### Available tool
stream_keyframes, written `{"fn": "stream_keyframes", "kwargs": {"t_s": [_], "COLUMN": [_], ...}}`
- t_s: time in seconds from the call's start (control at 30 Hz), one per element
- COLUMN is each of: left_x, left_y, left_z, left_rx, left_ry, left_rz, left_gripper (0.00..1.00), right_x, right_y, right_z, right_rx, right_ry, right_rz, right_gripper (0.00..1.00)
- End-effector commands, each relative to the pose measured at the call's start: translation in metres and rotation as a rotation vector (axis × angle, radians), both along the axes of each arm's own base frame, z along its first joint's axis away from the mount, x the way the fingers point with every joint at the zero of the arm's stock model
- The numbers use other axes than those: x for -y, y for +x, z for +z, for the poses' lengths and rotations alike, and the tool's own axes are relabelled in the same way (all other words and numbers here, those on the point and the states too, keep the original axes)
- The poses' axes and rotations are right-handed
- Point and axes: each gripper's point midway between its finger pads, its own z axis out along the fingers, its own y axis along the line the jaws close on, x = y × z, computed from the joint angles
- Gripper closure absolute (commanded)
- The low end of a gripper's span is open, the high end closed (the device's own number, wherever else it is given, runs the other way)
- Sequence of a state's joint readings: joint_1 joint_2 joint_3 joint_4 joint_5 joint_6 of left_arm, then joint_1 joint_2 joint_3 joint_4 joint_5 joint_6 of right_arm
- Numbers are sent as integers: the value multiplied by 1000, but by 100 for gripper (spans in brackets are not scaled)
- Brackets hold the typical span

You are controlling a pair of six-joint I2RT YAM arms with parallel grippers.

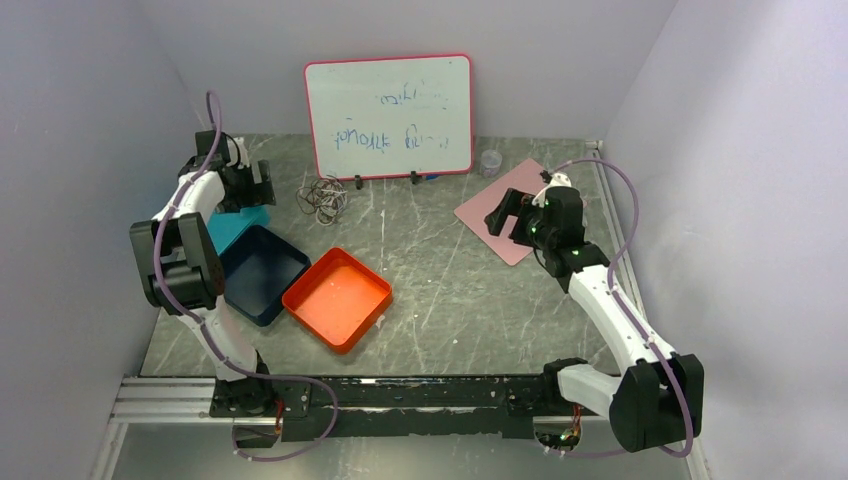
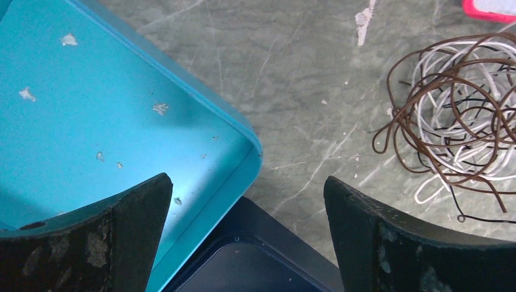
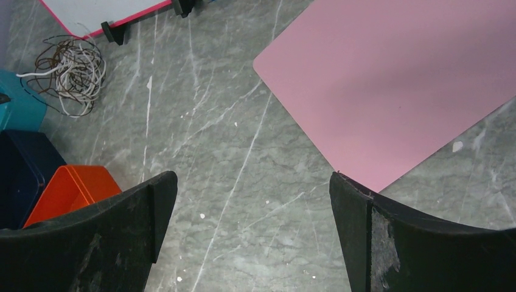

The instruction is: Untangle the cables

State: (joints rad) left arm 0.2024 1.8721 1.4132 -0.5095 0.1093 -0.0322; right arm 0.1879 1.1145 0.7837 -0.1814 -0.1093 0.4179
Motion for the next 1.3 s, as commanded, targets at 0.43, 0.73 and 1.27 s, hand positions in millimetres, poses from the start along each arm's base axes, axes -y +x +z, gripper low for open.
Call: {"fn": "stream_keyframes", "kwargs": {"t_s": [0.43, 0.73, 1.27], "left_x": [6, 14, 44], "left_y": [-9, -28, -63], "left_z": [-21, -16, -10], "left_rx": [-93, -99, -115], "left_ry": [-56, -74, -97], "left_rz": [-30, -29, -61], "left_gripper": [1, 1, 1], "right_x": [0, 0, -4], "right_y": [1, 0, -3], "right_z": [-3, -3, -3], "right_rx": [8, 8, 2], "right_ry": [-12, -16, 0], "right_rz": [28, 33, 51], "right_gripper": [0, 0, 0]}}
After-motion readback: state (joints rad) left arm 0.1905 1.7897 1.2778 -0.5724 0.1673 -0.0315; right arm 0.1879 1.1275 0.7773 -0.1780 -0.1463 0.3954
